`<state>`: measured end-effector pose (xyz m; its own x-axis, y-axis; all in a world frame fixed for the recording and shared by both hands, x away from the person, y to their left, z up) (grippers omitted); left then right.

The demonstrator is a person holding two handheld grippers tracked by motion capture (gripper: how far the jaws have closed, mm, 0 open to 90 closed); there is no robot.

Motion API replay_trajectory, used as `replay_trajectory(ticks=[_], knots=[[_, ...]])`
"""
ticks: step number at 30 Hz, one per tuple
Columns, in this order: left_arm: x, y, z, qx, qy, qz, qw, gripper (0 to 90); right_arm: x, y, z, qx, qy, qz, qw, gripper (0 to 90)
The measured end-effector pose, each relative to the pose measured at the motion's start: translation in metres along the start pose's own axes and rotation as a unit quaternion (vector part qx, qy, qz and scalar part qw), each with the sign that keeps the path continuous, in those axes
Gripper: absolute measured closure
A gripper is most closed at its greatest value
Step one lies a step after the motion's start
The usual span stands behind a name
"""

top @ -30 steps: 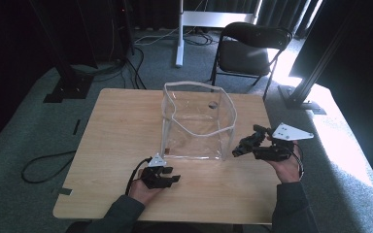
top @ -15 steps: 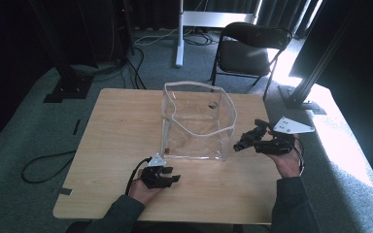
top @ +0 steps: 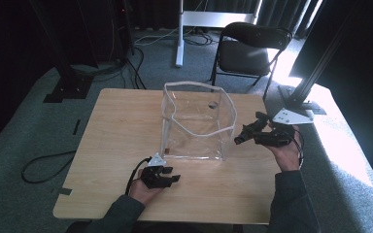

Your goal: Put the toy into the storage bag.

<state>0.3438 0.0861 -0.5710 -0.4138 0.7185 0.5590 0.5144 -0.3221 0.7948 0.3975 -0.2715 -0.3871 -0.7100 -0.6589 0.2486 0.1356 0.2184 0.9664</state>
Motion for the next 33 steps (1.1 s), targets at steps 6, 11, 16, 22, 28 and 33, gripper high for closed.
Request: replay_trajectory(ticks=[6, 11, 16, 22, 28, 33], knots=[[0.0, 0.0, 0.0, 0.001, 0.0, -0.001, 1.0, 48.3, 0.0, 0.006, -0.005, -0.006, -0.006, -0.008, 0.9999, 24.6], [0.0, 0.0, 0.0, 0.001, 0.0, -0.001, 1.0, 48.4, 0.001, 0.013, -0.01, -0.013, -0.02, -0.019, 0.9995, 24.6], [0.0, 0.0, 0.0, 0.002, 0.0, -0.001, 1.0, 48.4, 0.002, 0.017, -0.013, -0.014, -0.027, -0.023, 0.9993, 24.7], [0.0, 0.0, 0.0, 0.002, 0.0, -0.001, 1.0, 48.4, 0.003, 0.025, -0.015, -0.01, -0.031, -0.026, 0.9991, 24.6], [0.0, 0.0, 0.0, 0.002, 0.0, -0.001, 1.0, 48.4, 0.003, 0.033, -0.017, -0.007, -0.035, -0.031, 0.9989, 24.6], [0.0, 0.0, 0.0, 0.002, 0.0, -0.001, 1.0, 48.4, 0.003, 0.038, -0.02, -0.004, -0.039, -0.034, 0.9986, 24.6]])
Point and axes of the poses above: each handheld gripper's, and its own axes: x roughly backward along the jaws, y roughly out of its top, z roughly to its left, the point moved 4 cm from there along -x, roughly forward along the jaws, and after that the axes turned 5 degrees about -z, right-handed, at the moved point
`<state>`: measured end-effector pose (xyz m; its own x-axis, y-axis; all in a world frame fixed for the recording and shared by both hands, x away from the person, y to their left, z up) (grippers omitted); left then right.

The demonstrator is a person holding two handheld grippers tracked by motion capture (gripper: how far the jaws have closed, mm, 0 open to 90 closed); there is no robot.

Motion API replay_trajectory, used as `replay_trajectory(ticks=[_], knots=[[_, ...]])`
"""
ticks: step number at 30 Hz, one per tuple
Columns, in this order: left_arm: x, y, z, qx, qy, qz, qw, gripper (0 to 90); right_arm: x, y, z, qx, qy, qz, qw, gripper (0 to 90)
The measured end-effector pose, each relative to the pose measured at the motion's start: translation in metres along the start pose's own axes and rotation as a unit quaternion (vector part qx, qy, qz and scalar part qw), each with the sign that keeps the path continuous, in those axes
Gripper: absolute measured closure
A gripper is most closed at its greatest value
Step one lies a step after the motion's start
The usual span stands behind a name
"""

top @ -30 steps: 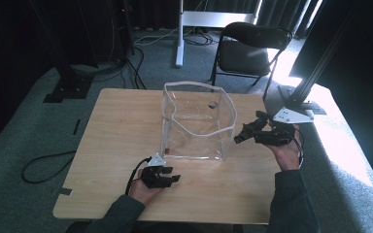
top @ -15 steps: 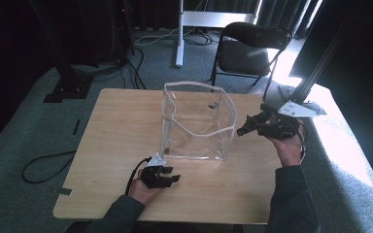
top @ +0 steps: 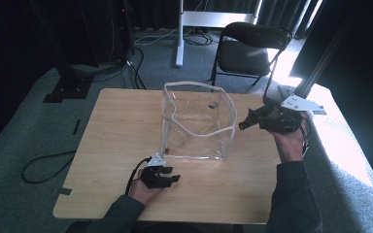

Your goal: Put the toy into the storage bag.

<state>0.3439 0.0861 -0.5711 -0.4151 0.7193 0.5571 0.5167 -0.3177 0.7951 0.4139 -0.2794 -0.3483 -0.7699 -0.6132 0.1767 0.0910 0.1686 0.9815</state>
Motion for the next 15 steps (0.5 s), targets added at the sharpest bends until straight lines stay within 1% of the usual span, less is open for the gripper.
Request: replay_trajectory(ticks=[4, 15], knots=[[0.0, 0.0, 0.0, 0.0, 0.0, 0.0, 1.0, 48.4, 0.0, 0.003, -0.001, -0.005, -0.006, -0.007, 0.9999, 24.6], [0.0, 0.0, 0.001, 0.004, -0.002, 0.0, 1.0, 48.3, -0.001, 0.015, -0.003, 0.003, -0.007, -0.009, 0.9999, 24.6]])
Point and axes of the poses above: each handheld gripper's, and its own axes: x roughly backward along the jaws, y roughly out of its top, z roughly to its left, the point moved 4 cm from there along -x, roughly forward along the jaws, and after that the axes turned 5 degrees about -z, right-handed, at the moved point
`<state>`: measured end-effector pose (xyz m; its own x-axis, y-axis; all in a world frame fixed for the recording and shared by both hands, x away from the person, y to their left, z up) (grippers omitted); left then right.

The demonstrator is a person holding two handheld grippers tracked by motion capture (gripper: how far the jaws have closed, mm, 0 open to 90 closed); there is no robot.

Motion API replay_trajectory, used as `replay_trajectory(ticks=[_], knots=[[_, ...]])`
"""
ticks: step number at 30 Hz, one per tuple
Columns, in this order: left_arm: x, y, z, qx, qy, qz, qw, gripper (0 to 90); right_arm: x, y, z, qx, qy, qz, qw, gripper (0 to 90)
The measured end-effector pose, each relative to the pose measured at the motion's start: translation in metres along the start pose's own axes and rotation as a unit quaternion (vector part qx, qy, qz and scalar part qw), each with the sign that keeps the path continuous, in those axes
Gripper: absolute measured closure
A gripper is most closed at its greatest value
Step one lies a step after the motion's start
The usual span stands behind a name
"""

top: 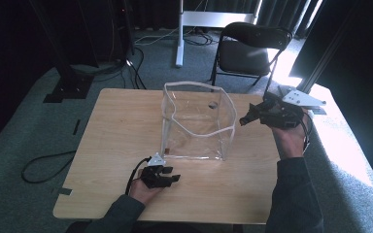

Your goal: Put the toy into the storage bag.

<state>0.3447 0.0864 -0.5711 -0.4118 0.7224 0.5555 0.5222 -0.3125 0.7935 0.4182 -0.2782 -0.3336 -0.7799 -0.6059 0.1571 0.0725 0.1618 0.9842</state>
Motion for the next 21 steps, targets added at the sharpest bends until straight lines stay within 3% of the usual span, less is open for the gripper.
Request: replay_trajectory(ticks=[11, 21], knots=[[0.0, 0.0, 0.0, 0.001, 0.001, 0.001, 1.0, 48.3, 0.002, 0.018, -0.002, 0.01, -0.007, -0.008, 0.9999, 24.7], [0.0, 0.0, 0.001, 0.001, 0.0, 0.001, 1.0, 48.3, -0.006, 0.031, -0.002, 0.017, 0.005, -0.009, 0.9998, 24.7]])
Point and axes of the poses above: each handheld gripper's, and its own axes: x roughly backward along the jaws, y roughly out of its top, z roughly to its left, the point moved 4 cm from there along -x, roughly forward along the jaws, and after that the axes turned 5 degrees about -z, right-handed, at the moved point
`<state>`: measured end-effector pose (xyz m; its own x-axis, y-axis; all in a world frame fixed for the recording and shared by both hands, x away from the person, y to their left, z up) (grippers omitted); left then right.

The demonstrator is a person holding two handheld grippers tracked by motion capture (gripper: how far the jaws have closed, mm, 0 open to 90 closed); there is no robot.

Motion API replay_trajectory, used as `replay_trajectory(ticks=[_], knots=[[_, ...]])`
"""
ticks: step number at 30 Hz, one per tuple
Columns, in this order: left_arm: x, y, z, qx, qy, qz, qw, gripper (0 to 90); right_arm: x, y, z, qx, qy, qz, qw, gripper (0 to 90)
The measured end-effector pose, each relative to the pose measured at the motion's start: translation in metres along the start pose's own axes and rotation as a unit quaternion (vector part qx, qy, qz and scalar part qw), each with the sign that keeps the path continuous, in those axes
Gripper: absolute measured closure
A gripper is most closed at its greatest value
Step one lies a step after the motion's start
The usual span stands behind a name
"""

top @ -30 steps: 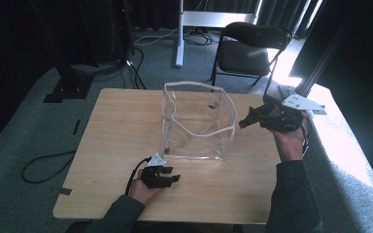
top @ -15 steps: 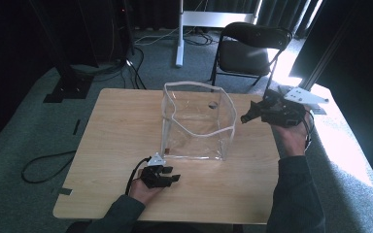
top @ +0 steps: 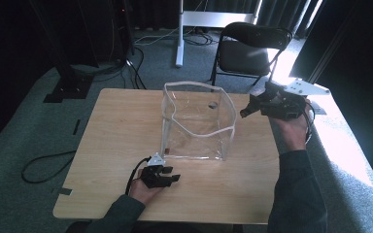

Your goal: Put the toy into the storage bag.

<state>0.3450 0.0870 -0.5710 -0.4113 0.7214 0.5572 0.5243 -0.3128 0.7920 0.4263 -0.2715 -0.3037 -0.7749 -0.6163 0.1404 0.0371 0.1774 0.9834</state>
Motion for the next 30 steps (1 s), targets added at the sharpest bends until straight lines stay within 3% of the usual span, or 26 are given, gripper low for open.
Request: replay_trajectory(ticks=[8, 12, 25, 30], knots=[[0.0, 0.0, 0.0, 0.0, 0.0, 0.0, 1.0, 48.2, -0.011, 0.01, 0.005, 0.005, 0.013, -0.007, 0.9999, 24.6], [0.0, 0.0, 0.0, 0.0, 0.0, 0.0, 1.0, 48.3, -0.017, 0.016, 0.01, 0.007, 0.031, -0.013, 0.9994, 24.6], [0.0, 0.0, 0.0, -0.001, 0.001, 0.0, 1.0, 48.2, -0.039, 0.011, 0.021, 0.015, 0.068, 0.003, 0.9976, 24.6], [0.0, 0.0, 0.0, 0.0, 0.001, -0.001, 1.0, 48.2, -0.041, 0.008, 0.02, 0.013, 0.07, 0.002, 0.9974, 24.6]])
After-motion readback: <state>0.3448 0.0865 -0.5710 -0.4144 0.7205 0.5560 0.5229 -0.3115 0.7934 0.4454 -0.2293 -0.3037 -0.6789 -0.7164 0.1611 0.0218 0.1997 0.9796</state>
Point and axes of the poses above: each handheld gripper's, and its own axes: x roughly backward along the jaws, y roughly out of its top, z roughly to its left, the point moved 4 cm from there along -x, roughly forward along the jaws, and after that the axes turned 5 degrees about -z, right-handed, at the moved point
